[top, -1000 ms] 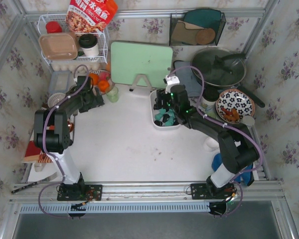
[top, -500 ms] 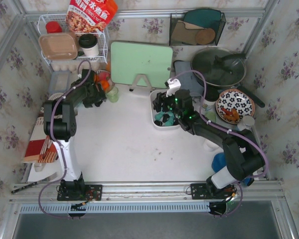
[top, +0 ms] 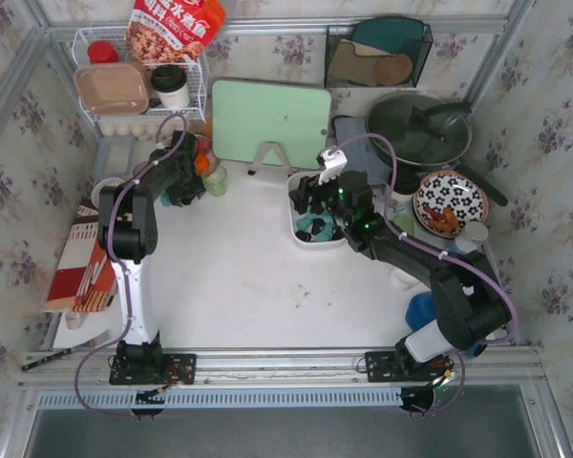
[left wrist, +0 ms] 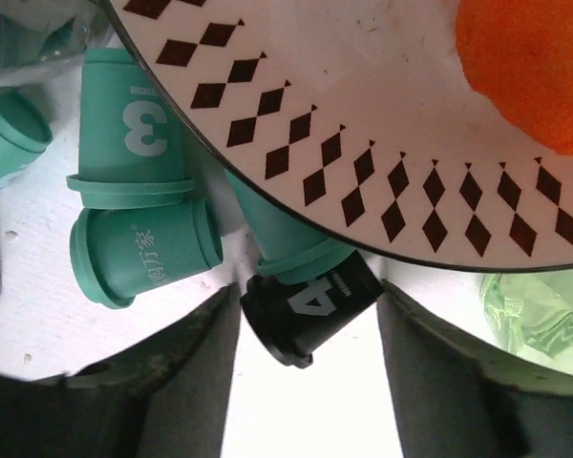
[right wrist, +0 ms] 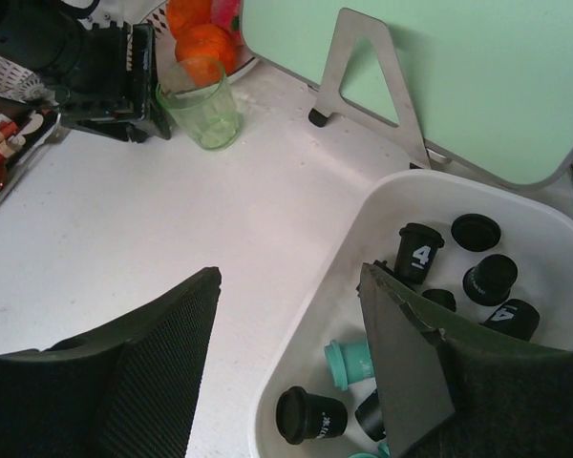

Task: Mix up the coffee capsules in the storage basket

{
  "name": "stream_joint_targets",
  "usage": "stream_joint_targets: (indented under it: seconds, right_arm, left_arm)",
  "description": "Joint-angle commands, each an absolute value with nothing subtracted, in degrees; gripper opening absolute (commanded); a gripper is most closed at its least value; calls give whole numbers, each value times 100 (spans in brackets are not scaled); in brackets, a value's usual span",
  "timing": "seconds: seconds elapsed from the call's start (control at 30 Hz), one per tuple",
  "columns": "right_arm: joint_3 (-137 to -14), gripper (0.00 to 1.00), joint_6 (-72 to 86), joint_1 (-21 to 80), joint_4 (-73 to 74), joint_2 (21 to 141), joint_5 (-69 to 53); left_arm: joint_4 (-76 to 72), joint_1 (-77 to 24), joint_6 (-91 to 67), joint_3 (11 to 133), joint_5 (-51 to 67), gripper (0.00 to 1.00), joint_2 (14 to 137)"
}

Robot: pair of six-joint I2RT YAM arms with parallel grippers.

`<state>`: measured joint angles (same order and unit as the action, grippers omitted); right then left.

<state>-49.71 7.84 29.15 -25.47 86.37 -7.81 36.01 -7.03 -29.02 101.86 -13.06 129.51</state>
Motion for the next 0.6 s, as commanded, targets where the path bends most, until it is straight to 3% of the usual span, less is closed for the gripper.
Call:
stream_joint_targets:
  seconds: [0.0,0.13,0.57]
  right_arm:
    - [-4948,68,831,2918,-2780,8587,-881]
    - [-4953,68,848,2917,-2766,8572,-929]
    - [-4983,68,924,2918,-2733,8538,-1071]
  left_arm:
    - [3916,-716,-2766,10079,-1619,57,12926]
    - [3733,-721,-2633,9865,-1596,43,12710]
    - [3211,-813,-2480,8708,-1402,43,11535]
